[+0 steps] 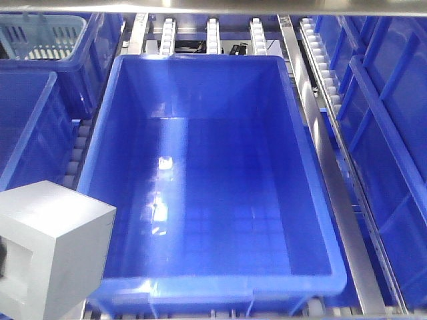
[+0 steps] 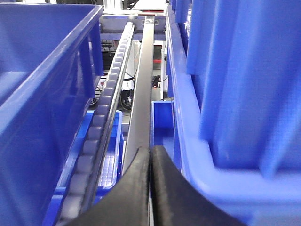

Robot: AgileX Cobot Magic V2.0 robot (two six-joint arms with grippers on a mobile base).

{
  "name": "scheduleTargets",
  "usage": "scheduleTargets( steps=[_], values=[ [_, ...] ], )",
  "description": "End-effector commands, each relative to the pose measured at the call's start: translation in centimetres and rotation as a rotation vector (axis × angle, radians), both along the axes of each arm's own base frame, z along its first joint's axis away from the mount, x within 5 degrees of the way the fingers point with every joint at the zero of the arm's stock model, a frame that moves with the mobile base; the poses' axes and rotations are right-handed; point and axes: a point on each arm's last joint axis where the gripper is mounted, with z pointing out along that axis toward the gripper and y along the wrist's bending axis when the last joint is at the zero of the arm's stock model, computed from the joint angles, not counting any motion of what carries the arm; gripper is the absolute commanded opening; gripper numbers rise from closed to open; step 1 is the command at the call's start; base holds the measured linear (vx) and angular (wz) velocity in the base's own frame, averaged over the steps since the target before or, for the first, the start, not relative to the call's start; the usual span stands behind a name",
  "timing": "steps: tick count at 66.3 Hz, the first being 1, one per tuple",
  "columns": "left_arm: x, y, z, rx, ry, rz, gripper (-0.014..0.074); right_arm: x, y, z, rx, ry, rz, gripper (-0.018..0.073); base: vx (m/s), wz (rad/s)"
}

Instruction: Sort gray base to blue bin

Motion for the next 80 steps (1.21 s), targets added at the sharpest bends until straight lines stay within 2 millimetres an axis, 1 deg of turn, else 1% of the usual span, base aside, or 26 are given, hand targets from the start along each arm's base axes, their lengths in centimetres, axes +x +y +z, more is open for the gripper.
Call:
scheduleTargets(
  steps=[1, 33, 80],
  values=[
    [-0.25, -0.07, 1.99, -0.08, -0.111, -0.023, -0.0006, 0.02, 0.01, 0.25, -0.011, -0.072, 0.0, -0.0009, 0.14, -0.03],
    [-0.25, -0.07, 1.99, -0.08, -0.111, -0.023, -0.0006, 0.02, 0.01, 0.25, -0.011, -0.072, 0.0, -0.0009, 0.09, -0.02],
    [-0.25, -0.07, 1.99, -0.08, -0.111, -0.023, -0.0006, 0.02, 0.01, 0.25, -0.011, -0.072, 0.0, -0.0009, 0.01, 0.0]
  ],
)
